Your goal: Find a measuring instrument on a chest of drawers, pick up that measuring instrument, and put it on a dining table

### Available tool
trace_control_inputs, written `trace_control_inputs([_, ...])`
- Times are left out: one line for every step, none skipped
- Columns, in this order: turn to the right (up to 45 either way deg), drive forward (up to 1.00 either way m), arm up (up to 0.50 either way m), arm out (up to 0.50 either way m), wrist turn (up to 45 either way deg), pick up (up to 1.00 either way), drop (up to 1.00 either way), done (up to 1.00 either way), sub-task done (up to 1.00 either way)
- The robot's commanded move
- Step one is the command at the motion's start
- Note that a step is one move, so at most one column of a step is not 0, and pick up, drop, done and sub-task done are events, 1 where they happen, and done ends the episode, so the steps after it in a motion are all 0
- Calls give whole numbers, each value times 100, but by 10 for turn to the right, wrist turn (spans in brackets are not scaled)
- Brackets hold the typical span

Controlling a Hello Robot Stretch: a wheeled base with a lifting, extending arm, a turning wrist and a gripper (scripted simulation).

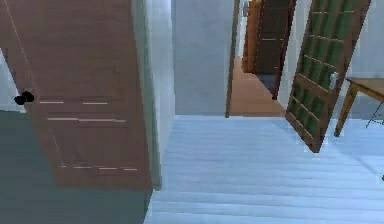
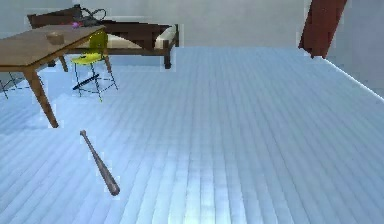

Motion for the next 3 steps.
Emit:
trace_control_inputs([-360,0,0,0,0,0,0,0,0])
trace_control_inputs([0,20,0,0,0,0,0,0,0])
trace_control_inputs([-330,0,0,0,0,0,0,0,0])
